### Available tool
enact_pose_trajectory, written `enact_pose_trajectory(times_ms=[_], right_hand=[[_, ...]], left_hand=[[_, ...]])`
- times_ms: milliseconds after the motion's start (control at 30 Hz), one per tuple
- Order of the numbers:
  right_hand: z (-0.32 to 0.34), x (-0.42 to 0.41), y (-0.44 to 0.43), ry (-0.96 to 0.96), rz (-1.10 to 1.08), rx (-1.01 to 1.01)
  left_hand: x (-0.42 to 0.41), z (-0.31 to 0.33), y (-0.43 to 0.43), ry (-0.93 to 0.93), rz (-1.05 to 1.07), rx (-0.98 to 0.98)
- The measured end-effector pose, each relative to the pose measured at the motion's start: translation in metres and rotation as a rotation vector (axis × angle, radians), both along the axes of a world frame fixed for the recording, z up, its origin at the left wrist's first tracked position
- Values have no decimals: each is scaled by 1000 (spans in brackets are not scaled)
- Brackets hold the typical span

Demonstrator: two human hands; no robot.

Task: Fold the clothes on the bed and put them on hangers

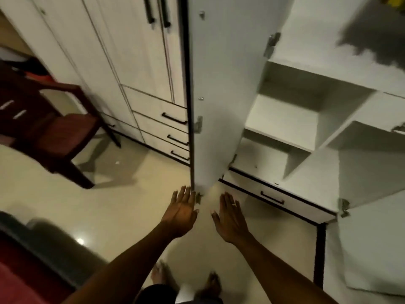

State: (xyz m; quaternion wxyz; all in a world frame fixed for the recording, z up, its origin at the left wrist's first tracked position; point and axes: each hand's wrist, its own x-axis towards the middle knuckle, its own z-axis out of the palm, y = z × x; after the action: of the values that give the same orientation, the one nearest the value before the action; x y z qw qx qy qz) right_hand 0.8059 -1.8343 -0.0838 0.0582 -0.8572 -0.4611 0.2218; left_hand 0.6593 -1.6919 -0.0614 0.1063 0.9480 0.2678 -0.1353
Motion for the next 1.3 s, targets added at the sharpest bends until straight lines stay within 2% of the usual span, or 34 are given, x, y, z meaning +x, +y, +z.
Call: enact_pose_trajectory(times_ms=[267, 400, 767, 1000, 1200, 1300], right_hand=[[10, -129, 177, 80, 314, 16], [17, -186, 274, 113, 351, 57], [67, -334, 553, 57, 576, 246], [57, -404, 715, 107, 612, 231], [42, -465, 880, 188, 524, 135], [49, -485, 948, 190, 509, 115]], left_hand=[[-147, -2, 130, -14, 278, 9], [-212, 9, 206, -37, 340, 35], [-386, 57, 432, -103, 552, 170], [-452, 61, 590, -75, 541, 228], [-515, 71, 752, 9, 464, 243], [-542, 85, 824, -5, 470, 212]])
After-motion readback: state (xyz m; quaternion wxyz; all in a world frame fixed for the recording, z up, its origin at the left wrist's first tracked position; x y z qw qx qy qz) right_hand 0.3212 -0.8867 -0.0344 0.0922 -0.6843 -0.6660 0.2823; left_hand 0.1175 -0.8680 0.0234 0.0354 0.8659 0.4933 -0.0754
